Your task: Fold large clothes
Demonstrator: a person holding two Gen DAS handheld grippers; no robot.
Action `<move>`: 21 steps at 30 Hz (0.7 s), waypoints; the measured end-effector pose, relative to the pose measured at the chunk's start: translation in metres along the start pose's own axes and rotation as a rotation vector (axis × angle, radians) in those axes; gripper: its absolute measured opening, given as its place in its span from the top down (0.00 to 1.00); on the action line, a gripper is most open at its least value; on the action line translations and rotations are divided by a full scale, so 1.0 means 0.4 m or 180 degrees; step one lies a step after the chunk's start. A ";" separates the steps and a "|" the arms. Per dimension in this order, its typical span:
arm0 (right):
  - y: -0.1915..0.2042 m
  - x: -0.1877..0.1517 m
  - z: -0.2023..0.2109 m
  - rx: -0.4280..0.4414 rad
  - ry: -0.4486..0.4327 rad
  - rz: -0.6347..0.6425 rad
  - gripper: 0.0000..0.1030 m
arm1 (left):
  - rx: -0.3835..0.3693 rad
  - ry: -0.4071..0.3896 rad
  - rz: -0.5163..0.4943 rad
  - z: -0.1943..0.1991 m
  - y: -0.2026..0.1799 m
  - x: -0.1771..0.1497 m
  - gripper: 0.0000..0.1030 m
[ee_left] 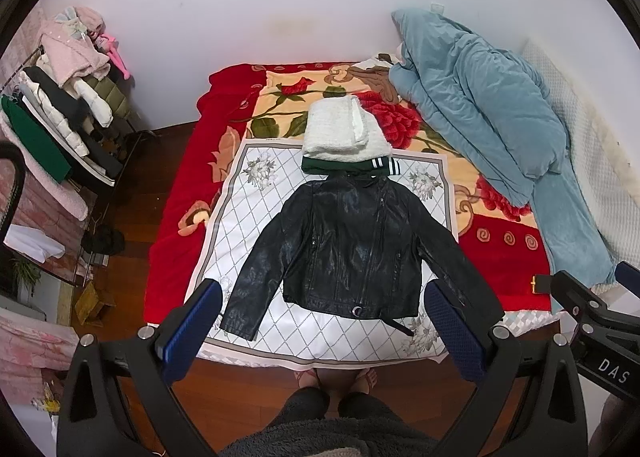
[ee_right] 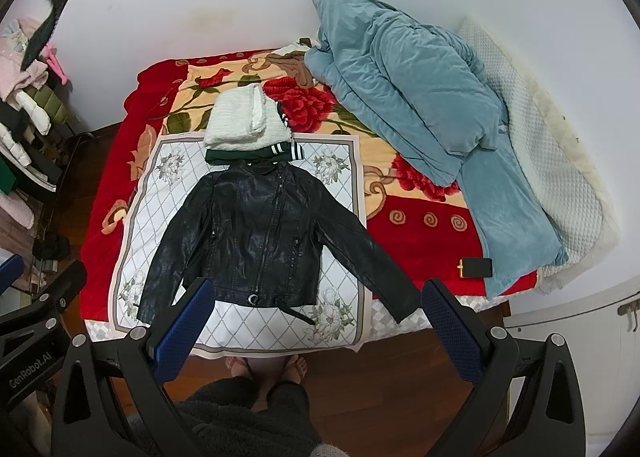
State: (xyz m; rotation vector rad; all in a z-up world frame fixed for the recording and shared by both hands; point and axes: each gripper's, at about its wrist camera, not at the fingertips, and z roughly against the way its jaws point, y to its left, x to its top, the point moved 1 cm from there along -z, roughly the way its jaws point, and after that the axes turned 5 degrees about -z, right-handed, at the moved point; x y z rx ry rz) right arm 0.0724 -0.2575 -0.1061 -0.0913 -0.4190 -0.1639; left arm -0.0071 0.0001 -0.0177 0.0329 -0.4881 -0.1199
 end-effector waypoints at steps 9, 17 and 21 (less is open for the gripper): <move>0.007 -0.006 0.000 0.0004 0.0003 -0.0001 0.00 | 0.0002 -0.0004 0.0000 0.000 0.000 0.002 0.00; 0.019 -0.005 0.002 -0.0003 -0.0004 0.0005 0.00 | -0.0006 0.0000 0.0001 0.001 0.001 0.002 0.00; 0.017 -0.004 0.005 -0.0002 -0.0010 0.0010 0.00 | -0.0002 -0.0007 -0.0001 0.001 -0.001 0.001 0.00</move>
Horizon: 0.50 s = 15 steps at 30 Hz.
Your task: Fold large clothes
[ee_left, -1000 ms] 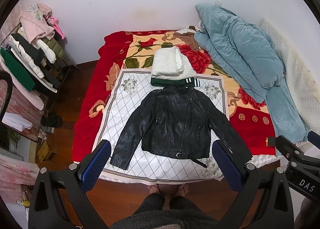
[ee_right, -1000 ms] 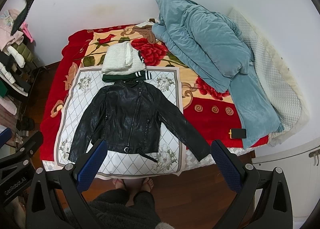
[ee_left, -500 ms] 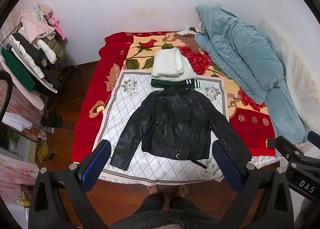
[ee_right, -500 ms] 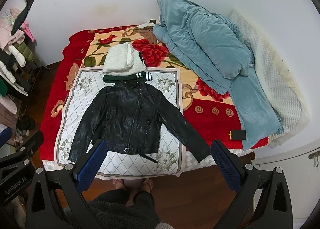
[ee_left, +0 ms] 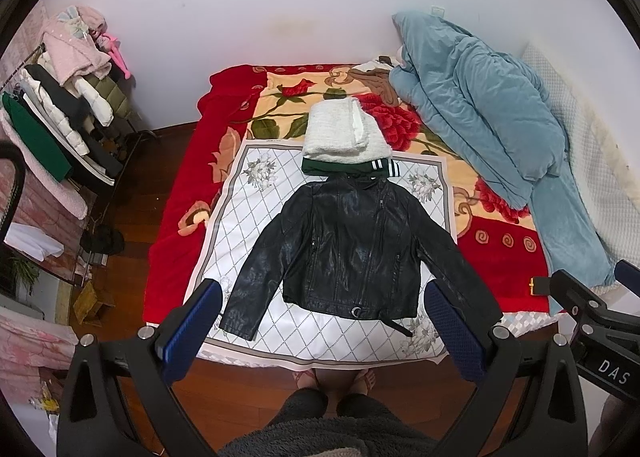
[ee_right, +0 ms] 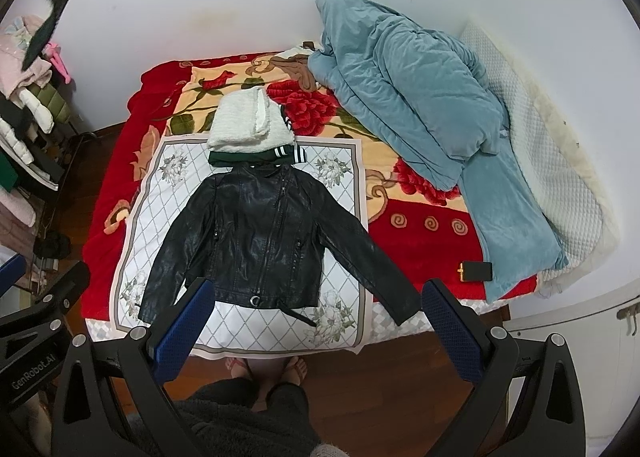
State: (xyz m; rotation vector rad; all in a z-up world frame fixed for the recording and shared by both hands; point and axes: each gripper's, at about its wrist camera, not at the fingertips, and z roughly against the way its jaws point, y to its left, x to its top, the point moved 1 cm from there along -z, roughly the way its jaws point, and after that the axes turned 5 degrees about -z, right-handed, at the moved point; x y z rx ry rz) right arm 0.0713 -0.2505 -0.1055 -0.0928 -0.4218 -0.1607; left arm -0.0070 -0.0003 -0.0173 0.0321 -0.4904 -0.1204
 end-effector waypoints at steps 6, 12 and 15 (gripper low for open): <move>0.009 -0.002 0.008 0.0003 0.0003 -0.0003 0.00 | 0.0002 -0.0002 0.0000 -0.001 0.000 -0.001 0.00; 0.008 -0.003 0.007 0.0002 -0.0001 -0.0003 0.00 | 0.0001 -0.0009 -0.0004 -0.001 -0.001 -0.003 0.00; 0.012 -0.006 0.004 -0.0008 -0.0005 -0.0007 0.00 | -0.0008 -0.0008 -0.0002 -0.001 0.000 -0.002 0.00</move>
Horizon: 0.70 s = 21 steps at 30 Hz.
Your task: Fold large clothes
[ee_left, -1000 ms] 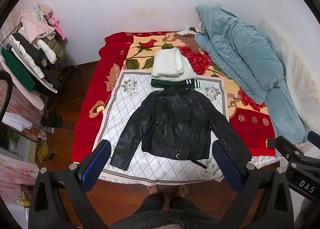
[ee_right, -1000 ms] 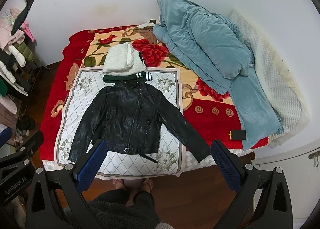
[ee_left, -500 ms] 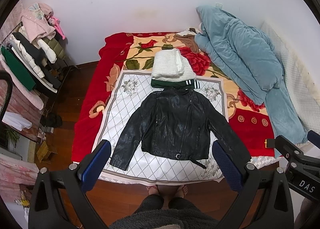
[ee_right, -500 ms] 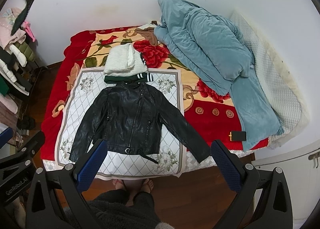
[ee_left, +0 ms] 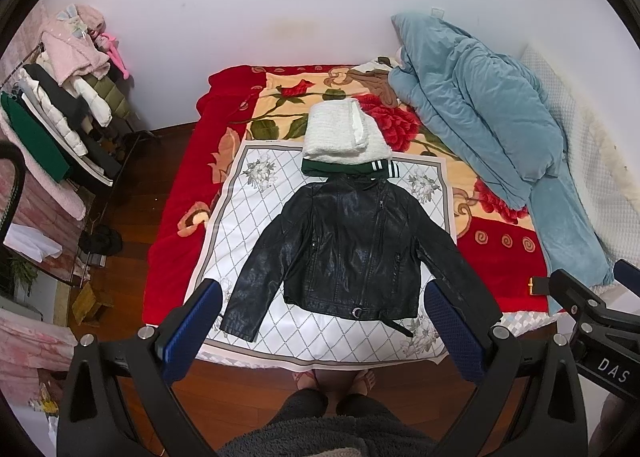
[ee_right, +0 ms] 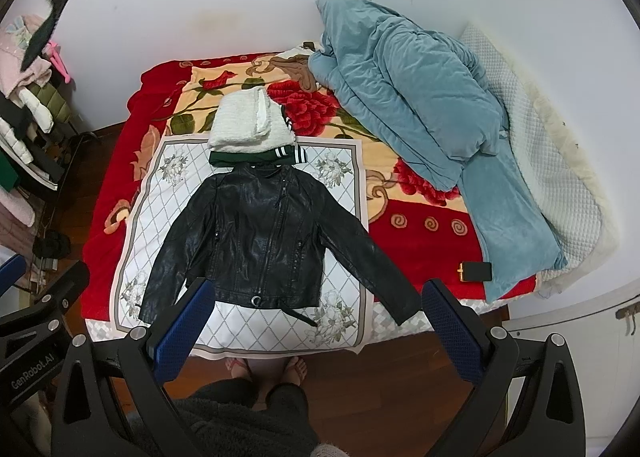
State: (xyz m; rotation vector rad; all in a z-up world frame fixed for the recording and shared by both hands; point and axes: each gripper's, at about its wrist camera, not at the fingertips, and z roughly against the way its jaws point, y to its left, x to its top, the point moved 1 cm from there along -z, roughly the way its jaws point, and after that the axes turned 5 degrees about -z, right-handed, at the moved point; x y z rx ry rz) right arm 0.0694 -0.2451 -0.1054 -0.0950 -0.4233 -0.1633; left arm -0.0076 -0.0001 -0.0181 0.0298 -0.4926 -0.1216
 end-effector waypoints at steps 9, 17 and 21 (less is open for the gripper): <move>0.014 -0.006 -0.010 -0.0001 0.0029 -0.0066 0.00 | 0.0029 -0.0074 -0.0063 -0.039 -0.007 0.028 0.00; -0.111 0.012 -0.275 0.0104 0.0196 -0.1085 0.05 | 0.0367 -0.0248 -0.0179 -0.310 -0.021 0.112 0.00; -0.313 -0.085 -0.536 0.0120 0.0491 -0.2007 0.47 | 0.0455 -0.0005 -0.0215 -0.525 -0.085 0.118 0.00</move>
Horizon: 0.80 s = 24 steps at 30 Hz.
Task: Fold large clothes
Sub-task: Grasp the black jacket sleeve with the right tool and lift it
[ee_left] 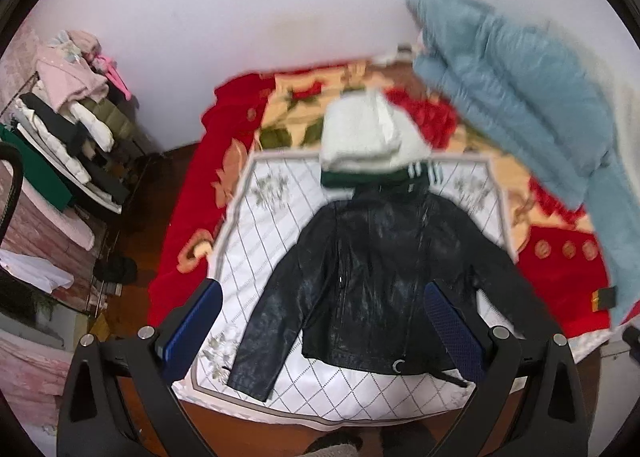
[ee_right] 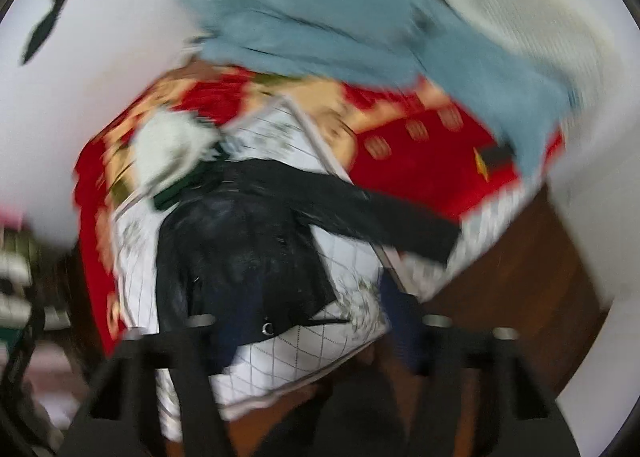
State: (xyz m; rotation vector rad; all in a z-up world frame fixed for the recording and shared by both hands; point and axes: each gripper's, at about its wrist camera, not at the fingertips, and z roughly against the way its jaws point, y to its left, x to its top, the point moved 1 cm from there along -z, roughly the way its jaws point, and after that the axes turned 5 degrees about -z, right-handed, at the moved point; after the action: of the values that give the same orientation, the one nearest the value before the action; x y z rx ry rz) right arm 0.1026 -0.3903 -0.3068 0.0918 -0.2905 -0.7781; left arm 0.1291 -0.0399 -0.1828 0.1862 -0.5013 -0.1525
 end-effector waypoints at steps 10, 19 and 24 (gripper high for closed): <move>-0.584 -0.075 -0.796 0.0514 0.0711 -0.2271 0.39 | 0.0078 0.0765 -0.0038 -0.473 -0.294 -0.135 0.00; -0.779 -0.076 -1.096 0.1080 0.0076 -0.3419 0.52 | -0.0015 0.1113 -0.0219 -0.718 -0.512 -0.202 0.00; -0.755 -0.035 -1.106 0.1103 -0.0142 -0.3280 0.56 | -0.0184 0.1074 -0.0222 -0.759 -0.605 -0.193 0.00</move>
State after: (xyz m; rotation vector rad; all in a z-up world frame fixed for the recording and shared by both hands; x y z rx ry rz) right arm 0.0175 -0.6062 -0.7896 0.5825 -0.4209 -1.7462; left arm 0.1868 -0.2179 -0.5313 0.1687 -0.1545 -0.1993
